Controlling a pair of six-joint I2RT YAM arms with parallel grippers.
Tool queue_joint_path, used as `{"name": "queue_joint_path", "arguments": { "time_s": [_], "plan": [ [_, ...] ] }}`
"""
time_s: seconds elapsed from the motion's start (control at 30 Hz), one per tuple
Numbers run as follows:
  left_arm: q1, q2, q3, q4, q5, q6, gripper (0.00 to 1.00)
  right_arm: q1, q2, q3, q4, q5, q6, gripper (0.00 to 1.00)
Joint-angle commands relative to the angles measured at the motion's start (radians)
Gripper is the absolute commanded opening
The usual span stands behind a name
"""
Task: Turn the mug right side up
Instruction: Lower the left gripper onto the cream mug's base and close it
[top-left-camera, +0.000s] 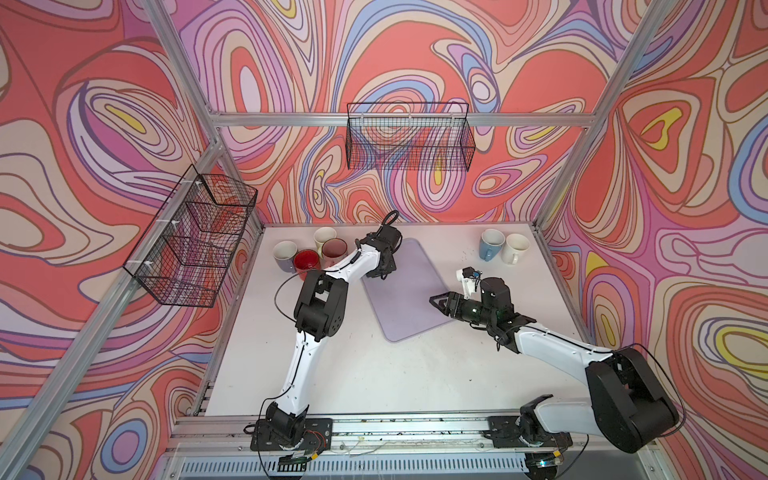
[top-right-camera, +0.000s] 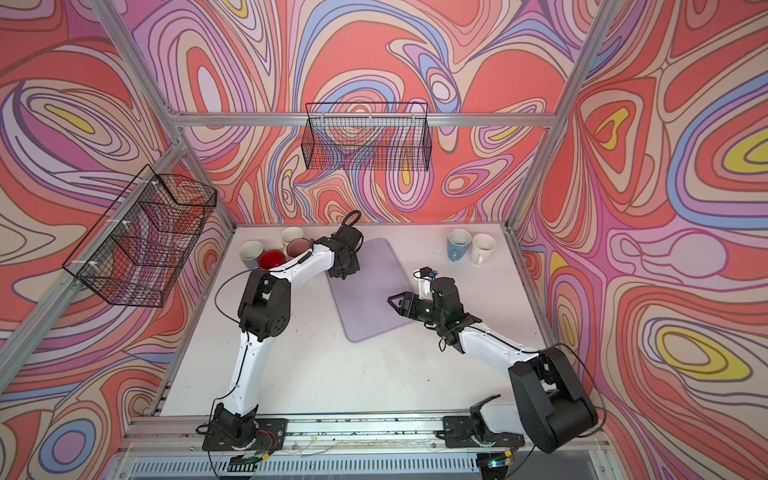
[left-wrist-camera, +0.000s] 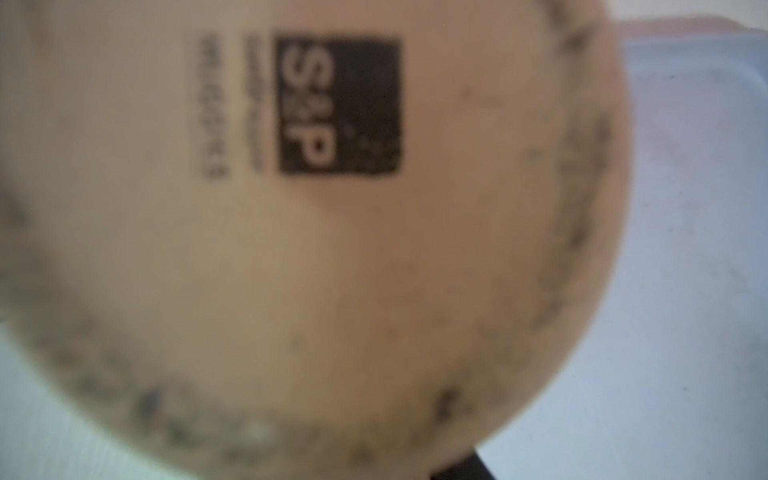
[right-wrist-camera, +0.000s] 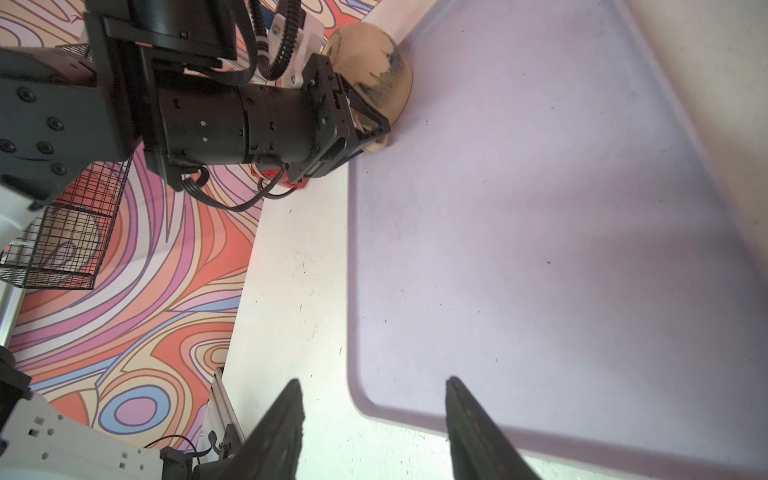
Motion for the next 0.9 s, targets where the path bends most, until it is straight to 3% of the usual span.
{"name": "queue_joint_path", "arguments": {
  "time_s": [0.0, 0.63, 0.87],
  "plan": [
    [0.011, 0.0, -0.018, -0.004, -0.006, 0.009, 0.25, -0.006, -0.006, -0.016, 0.018, 0.013, 0.003, 0.56],
    [0.011, -0.068, -0.069, 0.027, 0.036, 0.099, 0.08, -0.006, 0.025, 0.006, 0.032, 0.006, 0.009, 0.56],
    [0.011, -0.132, -0.173, 0.125, 0.09, 0.136, 0.0, -0.006, 0.016, -0.021, 0.049, 0.013, 0.024, 0.56]
  ]
}}
